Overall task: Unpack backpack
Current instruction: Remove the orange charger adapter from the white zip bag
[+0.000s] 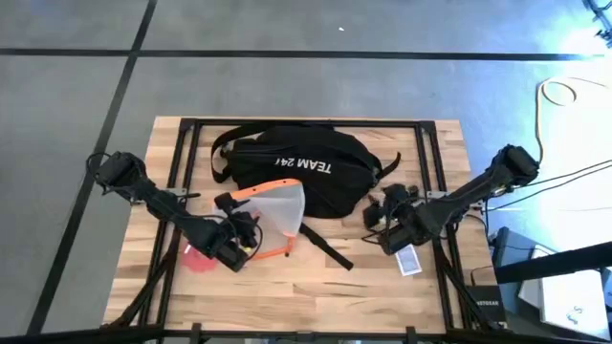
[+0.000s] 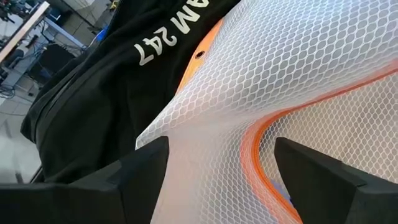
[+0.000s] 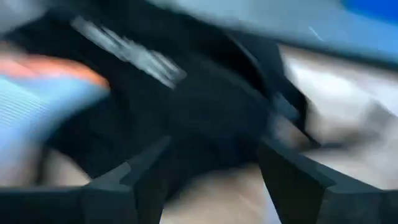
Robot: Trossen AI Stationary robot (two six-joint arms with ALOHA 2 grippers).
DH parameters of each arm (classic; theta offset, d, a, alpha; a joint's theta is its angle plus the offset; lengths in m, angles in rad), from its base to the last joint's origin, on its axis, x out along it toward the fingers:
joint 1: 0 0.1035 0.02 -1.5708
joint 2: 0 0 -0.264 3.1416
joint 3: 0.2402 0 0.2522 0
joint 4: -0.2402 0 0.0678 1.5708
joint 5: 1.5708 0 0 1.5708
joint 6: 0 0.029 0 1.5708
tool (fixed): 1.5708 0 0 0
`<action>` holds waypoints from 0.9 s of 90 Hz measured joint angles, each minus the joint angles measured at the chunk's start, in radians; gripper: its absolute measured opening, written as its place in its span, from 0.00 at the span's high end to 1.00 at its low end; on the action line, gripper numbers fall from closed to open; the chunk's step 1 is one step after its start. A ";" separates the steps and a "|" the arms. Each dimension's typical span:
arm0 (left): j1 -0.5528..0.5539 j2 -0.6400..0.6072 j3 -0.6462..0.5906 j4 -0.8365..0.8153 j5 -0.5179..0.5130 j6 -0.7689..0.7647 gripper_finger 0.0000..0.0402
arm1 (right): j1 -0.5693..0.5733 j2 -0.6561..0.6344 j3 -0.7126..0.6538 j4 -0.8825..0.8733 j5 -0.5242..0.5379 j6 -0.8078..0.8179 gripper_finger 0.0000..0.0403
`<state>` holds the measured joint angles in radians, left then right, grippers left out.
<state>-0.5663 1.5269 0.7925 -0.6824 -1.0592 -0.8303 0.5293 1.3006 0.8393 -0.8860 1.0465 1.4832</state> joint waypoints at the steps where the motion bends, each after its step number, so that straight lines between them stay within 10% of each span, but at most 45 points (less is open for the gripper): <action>1: 0.000 0.000 0.000 0.002 0.000 0.000 0.30 | 0.000 0.000 0.005 0.039 0.013 -0.033 0.46; 10: 0.000 0.000 0.000 0.022 0.000 0.007 0.30 | -0.013 0.009 0.012 0.510 0.035 -0.451 0.46; 32: 0.000 0.000 0.000 0.022 0.001 0.020 0.30 | -0.040 0.280 0.007 1.447 -0.410 -1.158 0.46; 81: -0.001 -0.001 -0.004 0.060 0.006 0.005 0.30 | -0.139 0.986 0.657 1.354 -0.591 -1.383 0.46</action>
<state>-0.5671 1.5261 0.7888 -0.6223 -1.0529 -0.8255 0.3899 2.2861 1.4963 0.4680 0.4555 0.0998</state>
